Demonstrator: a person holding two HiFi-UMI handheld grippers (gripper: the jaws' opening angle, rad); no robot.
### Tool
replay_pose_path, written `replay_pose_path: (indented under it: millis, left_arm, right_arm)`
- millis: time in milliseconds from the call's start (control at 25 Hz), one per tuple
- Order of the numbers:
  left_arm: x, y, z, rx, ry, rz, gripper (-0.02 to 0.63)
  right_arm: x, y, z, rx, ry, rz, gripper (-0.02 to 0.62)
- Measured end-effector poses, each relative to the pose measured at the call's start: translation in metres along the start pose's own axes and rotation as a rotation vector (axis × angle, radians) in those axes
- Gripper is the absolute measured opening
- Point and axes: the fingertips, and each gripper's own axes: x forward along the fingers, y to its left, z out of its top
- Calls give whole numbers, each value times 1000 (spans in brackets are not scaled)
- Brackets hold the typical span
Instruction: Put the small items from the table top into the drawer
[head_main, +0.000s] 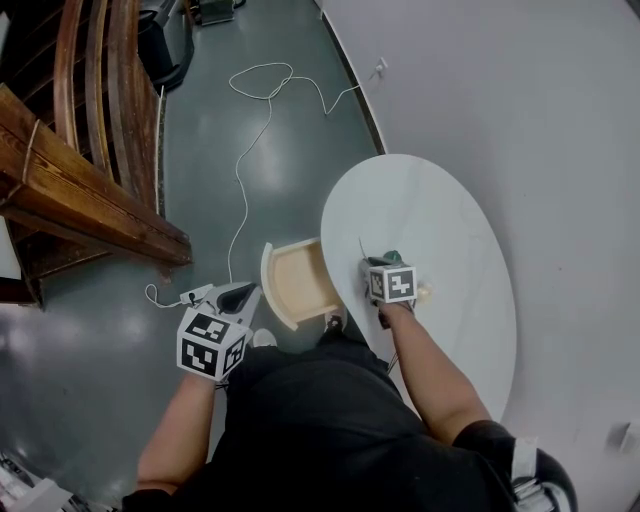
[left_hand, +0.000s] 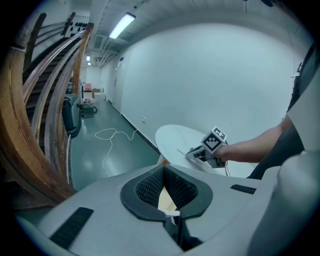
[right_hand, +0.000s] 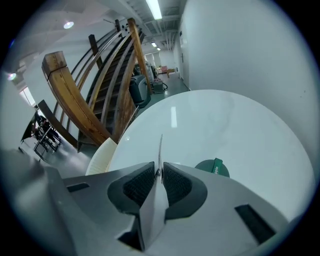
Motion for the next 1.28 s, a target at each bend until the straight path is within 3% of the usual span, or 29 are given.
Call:
replay_pose_path:
  millis: [440,640,800,1000,1120,1280]
  left_arm:
    - [-4,2,-1,10,-6,-13,14]
    - [-7,7,-8,4,-5,-2,14]
    - [-4,10,-16,-8,5,3,14]
    - [1,21,-36,-23,36,22,14]
    - [1,26,-49,-40,57,28,14]
    - [-2,29,-59,-53,68,34,14]
  right_arm:
    - [-3,0,-1,-19,31,-13,40]
    - [-13,11,3,-13,-30,33,40]
    - [-25,43,10,29,-69,122,40]
    - [-25,113,21,30,-81,264,40]
    - [-10,150,12,-5,-30,313,40]
    - [22,177,-16,-80,69,316,40]
